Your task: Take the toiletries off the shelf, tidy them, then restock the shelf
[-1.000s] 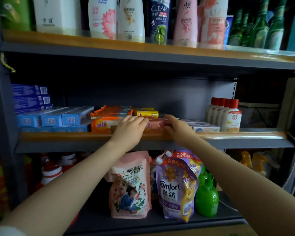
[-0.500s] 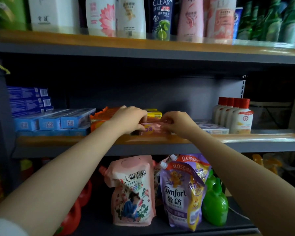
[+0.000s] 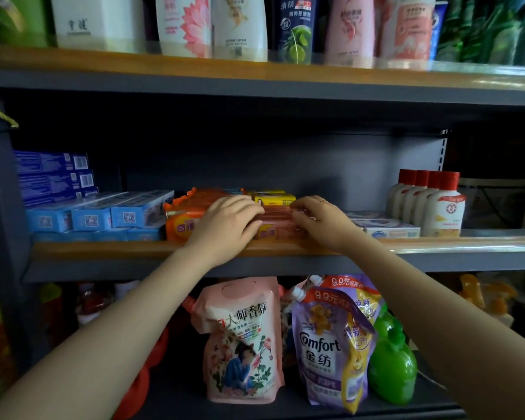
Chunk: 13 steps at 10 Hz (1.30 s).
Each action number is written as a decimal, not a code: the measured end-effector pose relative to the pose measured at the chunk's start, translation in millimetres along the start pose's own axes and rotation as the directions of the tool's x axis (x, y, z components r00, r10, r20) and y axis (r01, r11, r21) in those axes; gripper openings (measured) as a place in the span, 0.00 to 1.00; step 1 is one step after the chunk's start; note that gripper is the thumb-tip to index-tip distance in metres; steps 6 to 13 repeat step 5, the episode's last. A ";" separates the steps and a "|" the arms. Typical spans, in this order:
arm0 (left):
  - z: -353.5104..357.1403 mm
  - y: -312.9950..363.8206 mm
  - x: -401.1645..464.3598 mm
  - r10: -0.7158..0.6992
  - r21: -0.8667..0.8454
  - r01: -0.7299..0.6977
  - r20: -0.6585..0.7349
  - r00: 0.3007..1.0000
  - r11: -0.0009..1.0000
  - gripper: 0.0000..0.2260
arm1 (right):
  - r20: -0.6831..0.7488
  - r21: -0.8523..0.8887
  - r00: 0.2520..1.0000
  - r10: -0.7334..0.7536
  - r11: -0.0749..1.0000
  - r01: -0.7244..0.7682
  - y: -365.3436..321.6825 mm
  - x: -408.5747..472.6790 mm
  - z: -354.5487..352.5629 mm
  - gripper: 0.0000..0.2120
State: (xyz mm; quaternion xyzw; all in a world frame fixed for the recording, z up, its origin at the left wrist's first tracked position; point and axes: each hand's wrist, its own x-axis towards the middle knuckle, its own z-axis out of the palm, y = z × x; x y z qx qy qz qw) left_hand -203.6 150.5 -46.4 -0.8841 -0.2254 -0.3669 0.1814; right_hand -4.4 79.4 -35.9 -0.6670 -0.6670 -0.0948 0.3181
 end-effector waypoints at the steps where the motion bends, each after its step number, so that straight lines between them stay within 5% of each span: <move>1: 4.6 10.4 -15.7 0.171 0.103 -0.168 -0.022 0.985 0.980 0.15 | 0.101 -0.146 0.995 -0.005 0.989 0.020 -1.6 -4.9 1.4 0.18; 3: 7.6 22.0 -33.9 0.123 0.153 -0.131 0.061 0.990 0.979 0.22 | -0.128 -0.340 0.983 -0.130 0.937 0.080 -6.1 -38.1 5.8 0.17; 4: 0.6 27.2 -51.5 0.146 0.110 -0.141 -0.036 0.989 0.984 0.20 | -0.336 -0.374 0.914 -0.227 0.923 0.091 -7.9 -71.7 -0.7 0.13; 5: -8.3 30.7 -65.2 0.169 0.097 -0.155 -0.148 0.974 0.983 0.16 | -0.400 -0.499 0.857 -0.324 0.862 0.093 -6.7 -97.2 -10.1 0.15; 13: -8.3 30.7 -65.2 0.169 0.097 -0.155 -0.148 0.974 0.983 0.16 | -0.400 -0.499 0.857 -0.324 0.862 0.093 -6.7 -97.2 -10.1 0.15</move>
